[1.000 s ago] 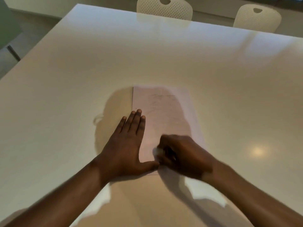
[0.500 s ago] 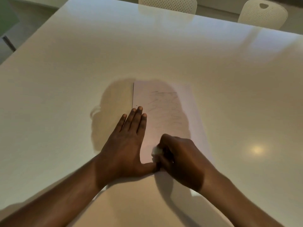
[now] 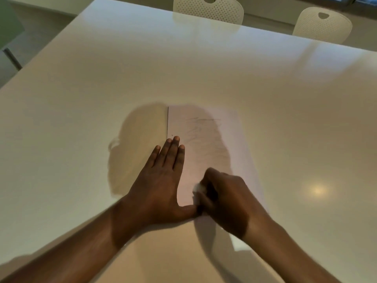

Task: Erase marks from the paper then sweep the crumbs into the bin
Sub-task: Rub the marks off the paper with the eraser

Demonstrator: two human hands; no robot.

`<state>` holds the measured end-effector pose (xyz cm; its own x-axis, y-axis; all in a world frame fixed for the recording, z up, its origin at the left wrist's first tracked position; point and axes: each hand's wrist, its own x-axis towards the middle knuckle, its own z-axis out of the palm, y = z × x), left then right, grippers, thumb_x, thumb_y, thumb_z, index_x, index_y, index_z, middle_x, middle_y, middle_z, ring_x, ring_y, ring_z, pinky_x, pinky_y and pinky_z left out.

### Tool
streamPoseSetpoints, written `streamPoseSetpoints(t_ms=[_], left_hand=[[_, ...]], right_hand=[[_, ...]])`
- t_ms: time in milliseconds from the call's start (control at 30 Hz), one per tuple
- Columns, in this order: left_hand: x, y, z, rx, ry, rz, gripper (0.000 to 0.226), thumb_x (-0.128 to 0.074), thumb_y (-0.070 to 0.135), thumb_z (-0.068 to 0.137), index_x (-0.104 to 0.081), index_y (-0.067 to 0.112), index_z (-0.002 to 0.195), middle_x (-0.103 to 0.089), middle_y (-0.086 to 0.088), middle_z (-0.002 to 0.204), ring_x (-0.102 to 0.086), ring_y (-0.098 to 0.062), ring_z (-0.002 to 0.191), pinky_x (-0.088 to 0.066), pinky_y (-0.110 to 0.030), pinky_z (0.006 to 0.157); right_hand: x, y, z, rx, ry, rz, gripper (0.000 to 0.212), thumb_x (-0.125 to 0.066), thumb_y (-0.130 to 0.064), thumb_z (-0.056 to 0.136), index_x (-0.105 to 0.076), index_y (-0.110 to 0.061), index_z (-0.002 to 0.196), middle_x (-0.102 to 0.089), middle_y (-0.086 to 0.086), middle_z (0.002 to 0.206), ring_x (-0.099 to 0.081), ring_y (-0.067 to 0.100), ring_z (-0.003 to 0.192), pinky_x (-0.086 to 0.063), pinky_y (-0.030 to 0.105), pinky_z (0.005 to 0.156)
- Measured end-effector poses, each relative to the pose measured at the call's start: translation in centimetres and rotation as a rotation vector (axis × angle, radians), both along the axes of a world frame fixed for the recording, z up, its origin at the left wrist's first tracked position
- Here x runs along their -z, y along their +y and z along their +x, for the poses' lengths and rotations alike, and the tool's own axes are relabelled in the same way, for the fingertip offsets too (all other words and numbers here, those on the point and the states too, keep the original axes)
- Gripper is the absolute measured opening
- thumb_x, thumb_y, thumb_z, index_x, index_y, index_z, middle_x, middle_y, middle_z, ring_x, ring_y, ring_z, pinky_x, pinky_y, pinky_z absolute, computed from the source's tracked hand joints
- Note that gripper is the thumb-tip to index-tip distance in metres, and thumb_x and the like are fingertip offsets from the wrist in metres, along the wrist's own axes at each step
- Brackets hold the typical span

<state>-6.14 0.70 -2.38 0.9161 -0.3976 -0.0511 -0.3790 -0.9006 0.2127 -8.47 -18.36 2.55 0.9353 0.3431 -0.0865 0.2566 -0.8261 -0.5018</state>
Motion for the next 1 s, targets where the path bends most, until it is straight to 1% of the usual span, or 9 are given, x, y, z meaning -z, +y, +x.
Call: streamPoseSetpoints(t_ms=[67, 233, 333, 400, 533, 633, 800, 900, 1000], left_hand=[[0.1, 0.0, 0.0, 0.003, 0.002, -0.008, 0.142, -0.012, 0.106, 0.058, 0.030, 0.011, 0.154, 0.042, -0.008, 0.160, 0.040, -0.020, 0.148, 0.006, -0.045, 0.129], [0.0, 0.0, -0.3, 0.010, -0.014, -0.044, 0.142, -0.011, 0.109, 0.059, 0.030, 0.012, 0.154, 0.043, -0.006, 0.160, 0.039, -0.019, 0.148, 0.006, -0.044, 0.129], [0.0, 0.0, -0.3, -0.001, -0.016, -0.046, 0.142, -0.011, 0.109, 0.058, 0.033, 0.014, 0.153, 0.045, -0.006, 0.158, 0.040, -0.020, 0.147, 0.007, -0.044, 0.128], [-0.1, 0.0, -0.4, -0.021, -0.014, -0.058, 0.144, -0.012, 0.110, 0.056, 0.032, 0.013, 0.153, 0.044, -0.008, 0.159, 0.040, -0.021, 0.148, 0.007, -0.045, 0.128], [0.1, 0.0, -0.5, -0.045, -0.020, -0.065, 0.148, -0.014, 0.111, 0.055, 0.029, 0.009, 0.154, 0.042, -0.010, 0.160, 0.037, -0.022, 0.150, 0.004, -0.044, 0.129], [0.4, 0.0, -0.4, -0.045, -0.026, -0.085, 0.147, -0.015, 0.110, 0.056, 0.028, 0.010, 0.155, 0.041, -0.008, 0.161, 0.036, -0.021, 0.150, 0.008, -0.041, 0.128], [0.5, -0.1, -0.4, -0.060, -0.008, -0.088, 0.146, -0.015, 0.111, 0.055, 0.034, 0.014, 0.152, 0.042, -0.006, 0.160, 0.038, -0.021, 0.149, 0.009, -0.042, 0.127], [0.4, -0.1, -0.5, -0.058, -0.007, -0.083, 0.146, -0.015, 0.111, 0.055, 0.033, 0.013, 0.152, 0.042, -0.007, 0.160, 0.038, -0.021, 0.149, 0.007, -0.043, 0.128], [0.4, -0.1, -0.4, -0.051, -0.013, -0.071, 0.148, -0.013, 0.111, 0.054, 0.031, 0.010, 0.153, 0.043, -0.009, 0.160, 0.038, -0.022, 0.149, 0.007, -0.043, 0.128]], right_hand=[[0.4, 0.3, 0.4, 0.018, -0.048, -0.026, 0.015, -0.061, -0.037, 0.095, -0.048, -0.037, 0.088, -0.053, -0.019, 0.078, -0.054, -0.002, 0.068, -0.037, 0.012, 0.055], [0.5, 3.4, 8.3, 0.132, -0.170, 0.021, 0.011, -0.060, -0.025, 0.098, -0.057, -0.016, 0.102, -0.057, -0.006, 0.083, -0.058, 0.007, 0.071, -0.040, 0.011, 0.063], [0.3, 4.2, 11.0, 0.175, -0.164, 0.022, 0.017, -0.060, -0.023, 0.098, -0.059, -0.010, 0.108, -0.060, 0.001, 0.089, -0.064, 0.018, 0.083, -0.046, 0.021, 0.072], [0.4, 3.4, 9.8, 0.165, -0.150, 0.030, 0.016, -0.061, -0.027, 0.098, -0.059, -0.014, 0.107, -0.059, -0.003, 0.089, -0.063, 0.014, 0.081, -0.047, 0.019, 0.071], [1.1, 1.9, 4.7, 0.052, -0.203, 0.021, 0.008, -0.063, -0.029, 0.096, -0.057, -0.024, 0.099, -0.053, -0.018, 0.080, -0.055, -0.004, 0.068, -0.041, 0.007, 0.056], [1.1, 3.0, 6.8, 0.063, -0.229, 0.034, 0.007, -0.061, -0.025, 0.097, -0.057, -0.020, 0.100, -0.053, -0.013, 0.082, -0.052, -0.003, 0.067, -0.039, 0.006, 0.058], [-0.2, 5.9, 14.1, 0.187, -0.169, 0.020, 0.017, -0.056, -0.020, 0.101, -0.059, -0.007, 0.111, -0.065, 0.007, 0.096, -0.063, 0.018, 0.084, -0.056, 0.027, 0.078], [-0.7, 5.0, 13.2, 0.155, -0.105, 0.034, 0.018, -0.060, -0.024, 0.099, -0.059, -0.010, 0.110, -0.064, 0.004, 0.094, -0.064, 0.016, 0.084, -0.053, 0.022, 0.070], [0.3, 2.9, 7.1, 0.053, -0.146, 0.016, 0.009, -0.061, -0.030, 0.097, -0.057, -0.023, 0.100, -0.055, -0.015, 0.077, -0.058, 0.000, 0.068, -0.045, 0.009, 0.056]])
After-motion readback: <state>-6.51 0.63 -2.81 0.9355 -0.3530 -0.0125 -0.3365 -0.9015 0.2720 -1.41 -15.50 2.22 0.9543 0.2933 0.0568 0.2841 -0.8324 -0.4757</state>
